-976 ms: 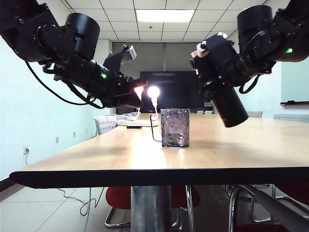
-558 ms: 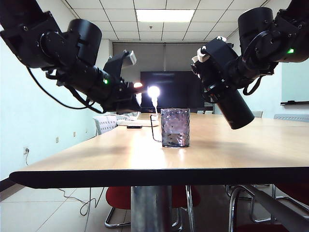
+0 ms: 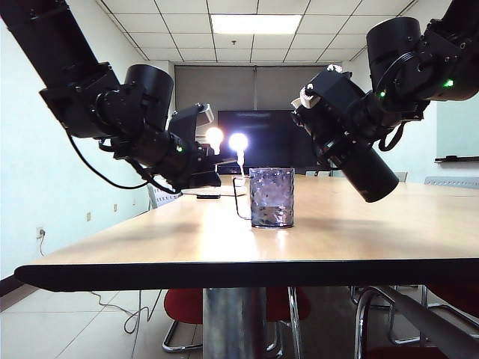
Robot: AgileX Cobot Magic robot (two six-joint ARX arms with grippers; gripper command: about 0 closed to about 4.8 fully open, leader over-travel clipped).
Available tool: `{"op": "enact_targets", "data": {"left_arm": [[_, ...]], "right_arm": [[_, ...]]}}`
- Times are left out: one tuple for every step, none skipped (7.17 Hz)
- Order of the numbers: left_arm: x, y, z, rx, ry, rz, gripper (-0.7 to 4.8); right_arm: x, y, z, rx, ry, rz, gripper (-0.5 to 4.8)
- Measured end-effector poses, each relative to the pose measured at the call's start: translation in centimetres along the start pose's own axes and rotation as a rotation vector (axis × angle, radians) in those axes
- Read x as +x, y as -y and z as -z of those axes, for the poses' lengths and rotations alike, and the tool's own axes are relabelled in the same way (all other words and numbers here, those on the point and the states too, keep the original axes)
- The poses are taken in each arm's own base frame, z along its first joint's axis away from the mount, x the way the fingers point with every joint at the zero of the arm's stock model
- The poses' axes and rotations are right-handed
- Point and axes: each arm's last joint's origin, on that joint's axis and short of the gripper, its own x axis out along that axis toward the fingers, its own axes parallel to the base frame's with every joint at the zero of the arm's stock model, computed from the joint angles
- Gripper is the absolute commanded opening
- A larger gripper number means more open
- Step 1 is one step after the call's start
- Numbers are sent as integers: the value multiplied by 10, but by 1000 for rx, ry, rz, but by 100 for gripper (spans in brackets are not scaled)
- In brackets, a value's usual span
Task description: Pick up the black thermos cup, pour some water from it into the cup, and then put the thermos cup back on the table.
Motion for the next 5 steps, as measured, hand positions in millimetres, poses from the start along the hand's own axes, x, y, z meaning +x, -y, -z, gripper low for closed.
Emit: {"op": "enact_targets", "data": {"left_arm": [[4,0,-3,1,6,5,-6],[9,-1,-1,0,1,7,-6],[12,-1,3,-2,-13,21,-6],[13,-1,4,-4,-23,42,-6],[13,0,5,-6,-28,75,-6]], "right_arm": [[0,0,0,-26,1,0,52],[1,-2,1,-53,0,-3,52],[2,-3,3,-58,-5,-8,52],[3,-5,5,-59,-9,-14,52],[4,-10,6,-107,-12,-27,52]]}}
